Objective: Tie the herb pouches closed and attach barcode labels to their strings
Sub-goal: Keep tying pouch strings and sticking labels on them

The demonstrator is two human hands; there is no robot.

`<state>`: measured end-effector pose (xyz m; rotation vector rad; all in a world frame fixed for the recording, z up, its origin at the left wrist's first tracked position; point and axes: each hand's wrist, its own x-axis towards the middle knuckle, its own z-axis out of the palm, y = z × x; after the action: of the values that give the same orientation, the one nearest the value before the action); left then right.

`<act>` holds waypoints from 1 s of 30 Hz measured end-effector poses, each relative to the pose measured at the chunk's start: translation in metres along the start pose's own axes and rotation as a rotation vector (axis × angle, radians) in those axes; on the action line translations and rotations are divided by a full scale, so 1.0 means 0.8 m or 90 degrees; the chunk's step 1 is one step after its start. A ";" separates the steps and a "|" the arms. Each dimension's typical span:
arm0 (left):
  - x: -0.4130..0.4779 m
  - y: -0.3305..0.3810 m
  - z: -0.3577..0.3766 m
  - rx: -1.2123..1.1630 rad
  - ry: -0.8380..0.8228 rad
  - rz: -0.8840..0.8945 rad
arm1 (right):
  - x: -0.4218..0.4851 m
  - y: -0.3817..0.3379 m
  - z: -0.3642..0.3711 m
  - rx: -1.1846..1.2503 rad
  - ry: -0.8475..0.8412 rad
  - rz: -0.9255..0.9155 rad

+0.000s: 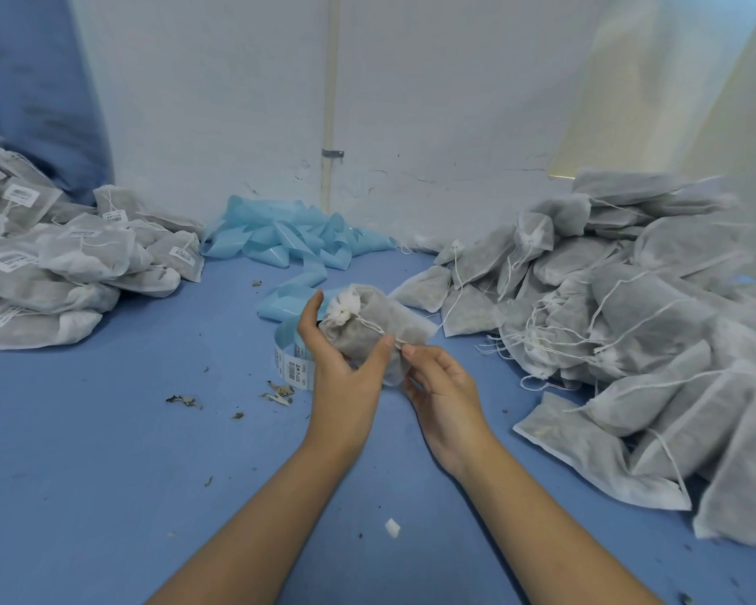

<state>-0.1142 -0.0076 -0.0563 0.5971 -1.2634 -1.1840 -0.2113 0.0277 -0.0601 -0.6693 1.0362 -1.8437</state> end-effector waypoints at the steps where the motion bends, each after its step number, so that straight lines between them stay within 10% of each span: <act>1: 0.000 0.000 0.001 0.007 0.001 0.007 | 0.000 0.000 0.000 -0.002 -0.005 0.000; 20: 0.023 0.022 -0.002 -0.149 0.120 -0.100 | 0.001 0.019 0.002 -0.565 -0.076 -0.099; 30: 0.035 0.019 -0.057 0.096 0.044 -0.105 | 0.004 0.026 0.004 -0.719 -0.167 -0.181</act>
<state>-0.0696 -0.0391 -0.0439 0.8604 -1.2708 -1.1991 -0.2016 0.0183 -0.0764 -1.7229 1.8413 -1.1865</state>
